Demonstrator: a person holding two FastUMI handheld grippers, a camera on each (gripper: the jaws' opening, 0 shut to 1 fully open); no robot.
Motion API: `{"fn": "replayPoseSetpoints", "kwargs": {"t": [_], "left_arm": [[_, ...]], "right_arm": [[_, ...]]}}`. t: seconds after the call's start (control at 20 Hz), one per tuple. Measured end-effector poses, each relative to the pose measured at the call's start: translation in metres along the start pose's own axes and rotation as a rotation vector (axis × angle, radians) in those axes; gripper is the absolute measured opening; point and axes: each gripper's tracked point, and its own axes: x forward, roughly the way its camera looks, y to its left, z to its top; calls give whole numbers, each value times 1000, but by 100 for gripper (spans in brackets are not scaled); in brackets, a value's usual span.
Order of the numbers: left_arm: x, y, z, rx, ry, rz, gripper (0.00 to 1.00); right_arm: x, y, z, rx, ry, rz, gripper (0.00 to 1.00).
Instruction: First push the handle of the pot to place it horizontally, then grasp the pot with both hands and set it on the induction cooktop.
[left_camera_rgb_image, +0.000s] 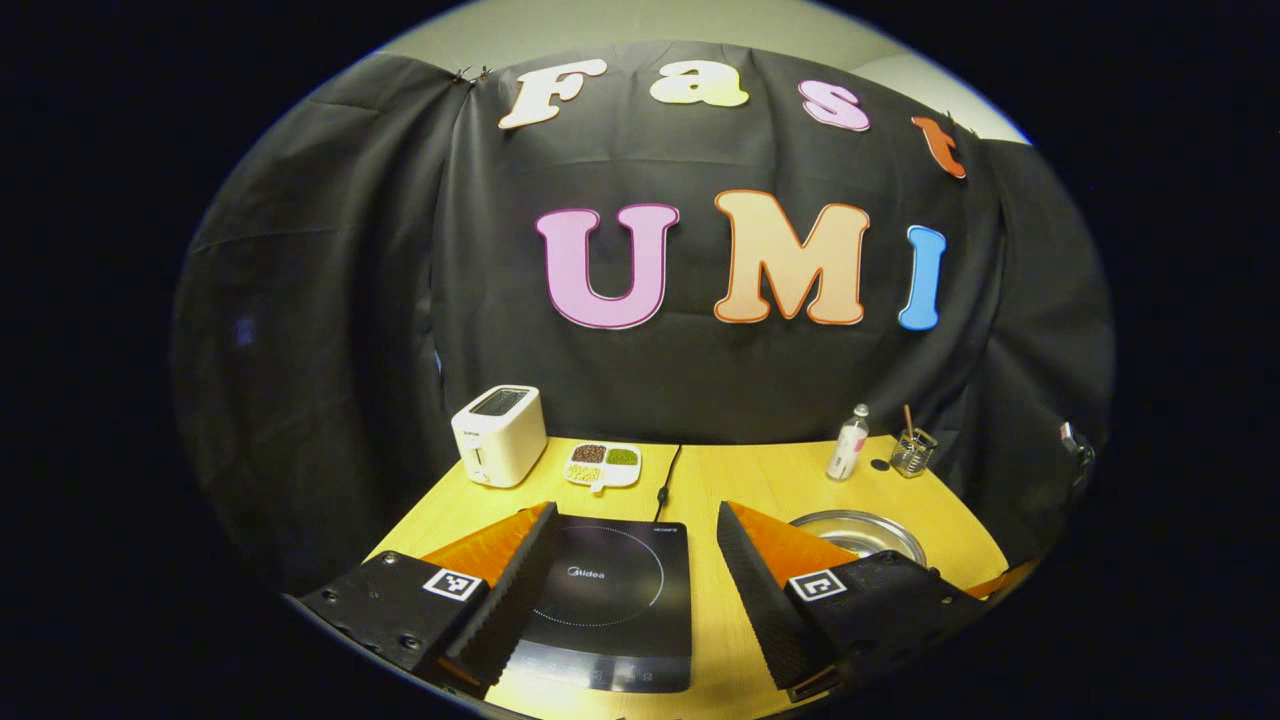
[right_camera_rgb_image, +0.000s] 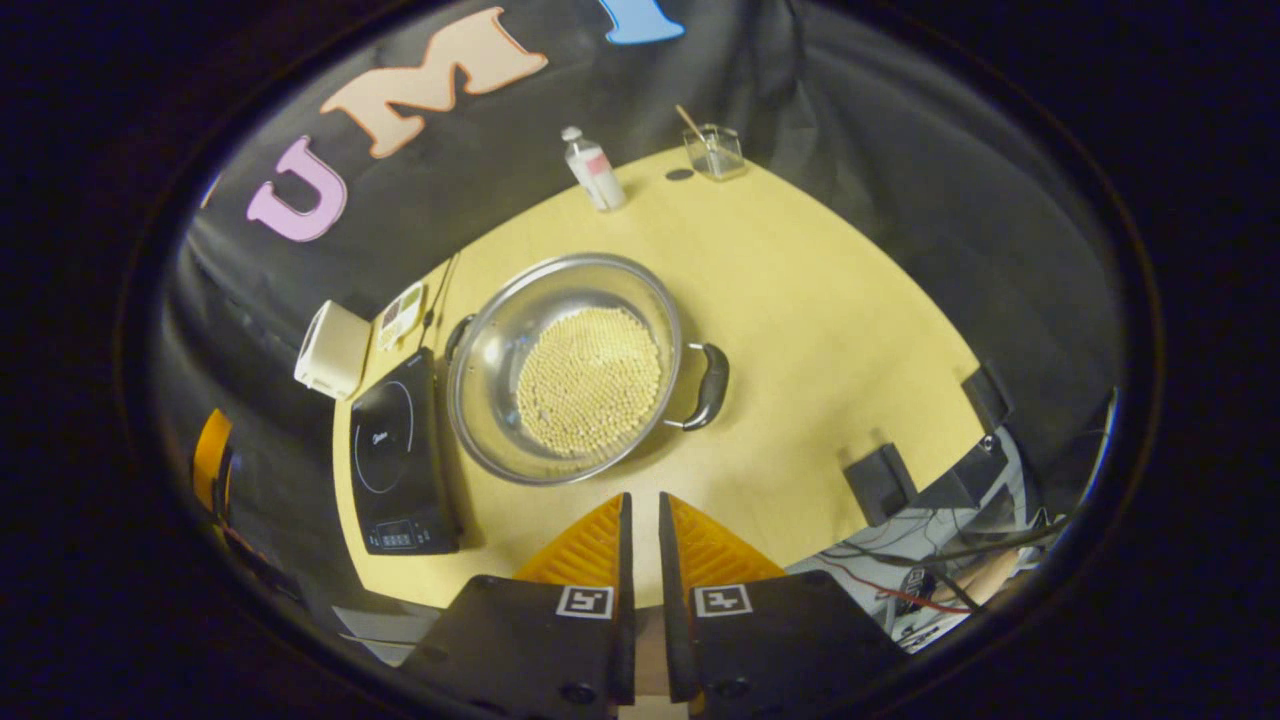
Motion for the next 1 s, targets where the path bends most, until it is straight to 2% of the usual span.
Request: {"fn": "replayPoseSetpoints", "kwargs": {"t": [0.05,0.55,1.0], "left_arm": [[2,-1,-3,0,13,10,96],[15,-9,-9,3,55,94,96],[35,-37,-14,-2,91,86,96]], "right_arm": [[6,-2,-4,-4,29,-1,15],[63,-12,-11,-13,212,-14,16],[91,-12,5,-11,275,5,16]]}}
